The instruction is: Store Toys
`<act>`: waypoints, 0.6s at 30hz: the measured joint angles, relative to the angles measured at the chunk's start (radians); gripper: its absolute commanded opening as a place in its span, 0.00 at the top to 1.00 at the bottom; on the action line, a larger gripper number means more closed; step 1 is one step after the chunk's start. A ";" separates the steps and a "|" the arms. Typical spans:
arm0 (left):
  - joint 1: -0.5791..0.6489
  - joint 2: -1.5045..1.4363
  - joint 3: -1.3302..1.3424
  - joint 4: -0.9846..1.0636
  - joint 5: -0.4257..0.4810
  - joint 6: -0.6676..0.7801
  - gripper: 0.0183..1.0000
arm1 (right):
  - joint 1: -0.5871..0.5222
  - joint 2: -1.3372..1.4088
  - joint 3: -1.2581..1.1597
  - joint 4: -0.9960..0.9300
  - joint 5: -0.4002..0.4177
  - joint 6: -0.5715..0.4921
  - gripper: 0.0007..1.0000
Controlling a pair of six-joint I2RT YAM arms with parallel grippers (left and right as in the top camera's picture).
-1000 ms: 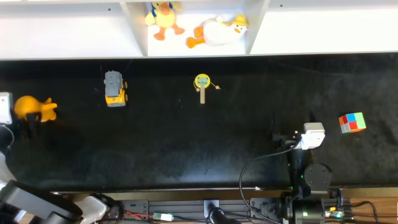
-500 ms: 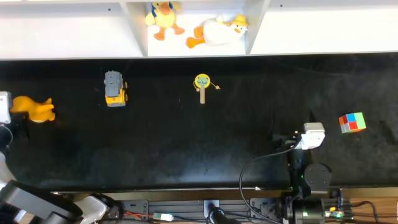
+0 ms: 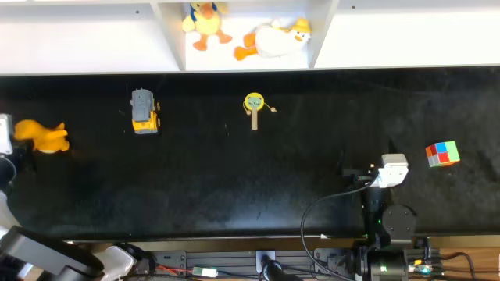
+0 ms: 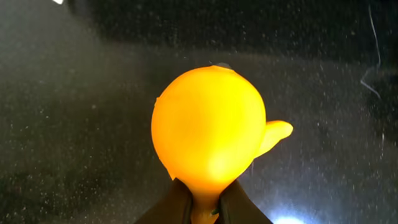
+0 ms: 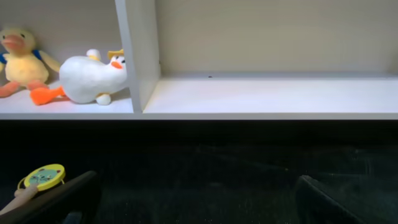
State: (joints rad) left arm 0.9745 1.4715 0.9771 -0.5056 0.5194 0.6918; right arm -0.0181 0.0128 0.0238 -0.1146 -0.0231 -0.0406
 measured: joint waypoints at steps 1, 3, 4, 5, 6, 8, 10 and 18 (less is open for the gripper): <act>0.000 -0.003 0.000 0.006 0.000 -0.014 0.98 | 0.000 0.000 0.000 0.000 0.000 0.000 0.00; 0.000 -0.021 0.000 0.021 0.000 -0.048 0.98 | 0.000 0.000 0.000 0.000 0.000 0.000 0.00; 0.000 -0.033 0.000 0.027 0.001 -0.062 0.98 | 0.000 0.000 0.000 0.000 0.000 0.000 0.01; -0.002 -0.046 0.000 0.032 0.003 -0.073 0.98 | 0.000 0.000 0.000 0.000 0.000 0.000 0.00; -0.006 -0.060 0.000 0.036 0.004 -0.086 0.98 | 0.000 0.000 0.000 0.000 0.000 0.000 0.00; -0.019 -0.082 0.000 0.050 0.011 -0.113 0.98 | 0.000 0.000 0.000 0.000 0.000 0.000 0.00; -0.038 -0.097 0.000 0.069 0.015 -0.144 0.98 | 0.000 0.000 0.000 0.000 0.000 0.000 0.00; -0.124 -0.105 0.001 0.234 0.018 -0.321 0.98 | 0.000 0.000 0.000 0.000 0.000 0.000 0.00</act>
State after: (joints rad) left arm 0.8505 1.3670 0.9779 -0.2718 0.5377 0.3710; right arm -0.0181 0.0128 0.0238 -0.1150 -0.0231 -0.0406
